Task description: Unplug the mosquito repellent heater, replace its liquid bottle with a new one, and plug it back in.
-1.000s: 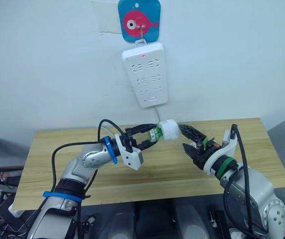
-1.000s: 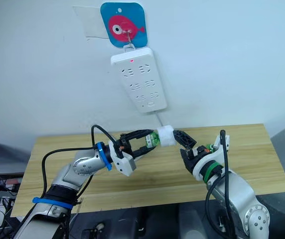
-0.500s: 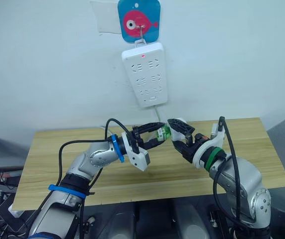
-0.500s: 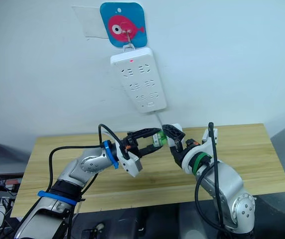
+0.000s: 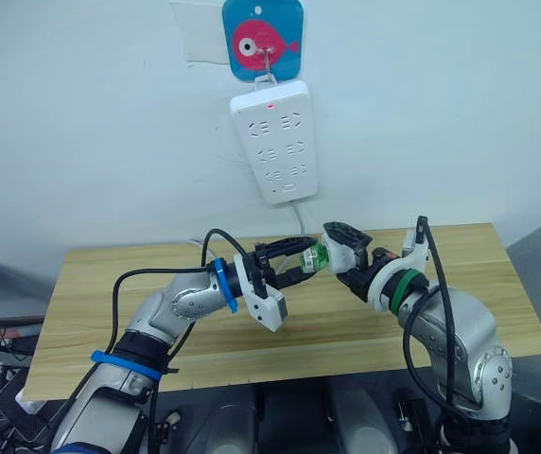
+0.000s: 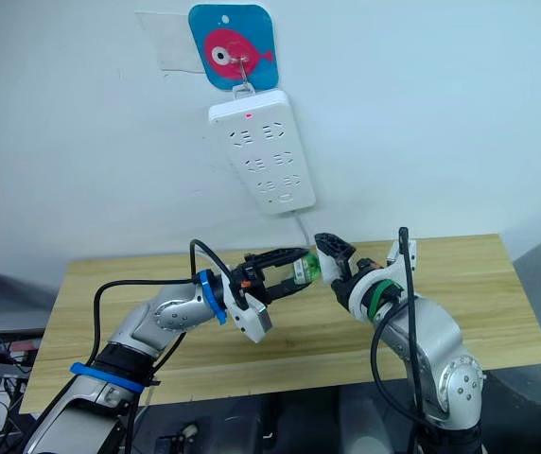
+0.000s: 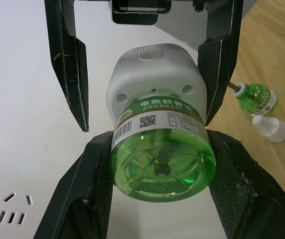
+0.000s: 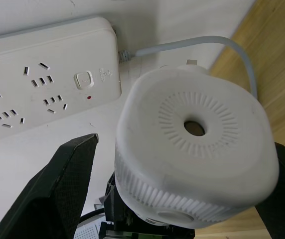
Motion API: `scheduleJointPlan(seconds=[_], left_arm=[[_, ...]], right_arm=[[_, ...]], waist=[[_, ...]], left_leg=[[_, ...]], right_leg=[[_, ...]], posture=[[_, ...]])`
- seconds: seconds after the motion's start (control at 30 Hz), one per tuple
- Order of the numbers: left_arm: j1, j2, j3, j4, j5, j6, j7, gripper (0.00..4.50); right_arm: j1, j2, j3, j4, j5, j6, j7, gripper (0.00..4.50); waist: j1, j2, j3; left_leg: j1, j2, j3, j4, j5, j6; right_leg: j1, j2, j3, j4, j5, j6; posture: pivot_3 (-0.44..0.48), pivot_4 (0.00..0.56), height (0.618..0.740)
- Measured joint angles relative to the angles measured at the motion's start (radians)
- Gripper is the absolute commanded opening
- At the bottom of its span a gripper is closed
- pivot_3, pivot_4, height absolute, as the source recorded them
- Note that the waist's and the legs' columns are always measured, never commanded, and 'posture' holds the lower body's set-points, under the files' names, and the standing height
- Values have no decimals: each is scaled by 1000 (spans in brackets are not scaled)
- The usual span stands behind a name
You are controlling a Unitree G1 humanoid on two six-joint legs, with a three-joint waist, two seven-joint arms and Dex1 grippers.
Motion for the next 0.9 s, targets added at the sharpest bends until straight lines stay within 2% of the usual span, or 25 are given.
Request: scheduleJointPlan(seconds=[0.2,0.3,0.37,0.7,0.77,0.9], left_arm=[[14,0,-6,-17,0,11,0,2256],[20,0,-9,-33,-1,13,0,2256],[21,-1,-9,-37,-4,18,1,2256],[22,-1,-27,-40,-33,34,-7,2256],[26,-1,-34,-39,-59,44,-21,2987],[46,9,-49,-45,-97,46,-47,4085]], right_arm=[[-14,-11,1,15,0,-1,-25,4467],[-15,-18,1,17,0,-3,-35,3876],[-16,-19,1,19,5,-11,-44,3221],[-14,-40,3,20,22,-28,-41,3181],[-14,-44,4,21,22,-28,-33,3181],[-16,-78,-13,37,18,-27,-19,3180]], waist=[[-1,0,0],[-1,0,0],[-1,0,0],[-2,0,0],[-2,0,0],[-3,0,0]], left_leg=[[0,0,0,0,0,0],[0,0,0,0,0,0],[0,0,0,0,0,0],[0,0,0,0,0,0],[0,0,0,0,0,0],[0,0,1,0,0,0]], right_leg=[[0,0,0,0,0,0],[0,0,0,0,0,0],[0,0,0,0,0,0],[0,0,0,0,0,0],[0,0,0,0,0,0],[0,0,0,0,0,0]], posture=[[-136,294,740],[-136,292,740],[-136,291,740],[-137,283,740],[-137,280,740],[-138,280,740]])
